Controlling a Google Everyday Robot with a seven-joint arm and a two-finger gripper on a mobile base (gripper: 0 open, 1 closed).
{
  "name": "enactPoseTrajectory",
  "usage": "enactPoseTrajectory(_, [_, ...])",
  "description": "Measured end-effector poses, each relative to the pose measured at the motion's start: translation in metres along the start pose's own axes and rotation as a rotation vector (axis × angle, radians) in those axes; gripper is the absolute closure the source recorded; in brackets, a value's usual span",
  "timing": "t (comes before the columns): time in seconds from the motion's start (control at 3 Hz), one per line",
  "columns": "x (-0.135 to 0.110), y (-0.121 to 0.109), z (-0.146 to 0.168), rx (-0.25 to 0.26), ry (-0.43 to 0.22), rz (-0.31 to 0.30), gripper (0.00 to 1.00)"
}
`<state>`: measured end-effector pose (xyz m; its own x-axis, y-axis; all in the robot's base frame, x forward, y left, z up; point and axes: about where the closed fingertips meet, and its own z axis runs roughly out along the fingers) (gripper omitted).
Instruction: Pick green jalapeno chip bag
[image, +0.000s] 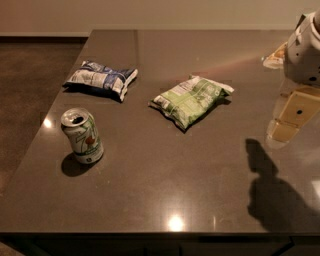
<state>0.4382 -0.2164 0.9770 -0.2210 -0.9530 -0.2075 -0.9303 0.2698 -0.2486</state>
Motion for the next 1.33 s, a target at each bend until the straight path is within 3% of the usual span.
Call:
enactPoseTrajectory(0.67, [-0.008, 0.004, 0.000, 0.000, 0.005, 0.018, 0.00])
enactPoseTrajectory(1.0, [-0.031, 0.005, 0.009, 0.026, 0.022, 0.055, 0.00])
enactPoseTrajectory(1.33, [-0.054, -0.005, 0.025, 0.054, 0.016, 0.138, 0.00])
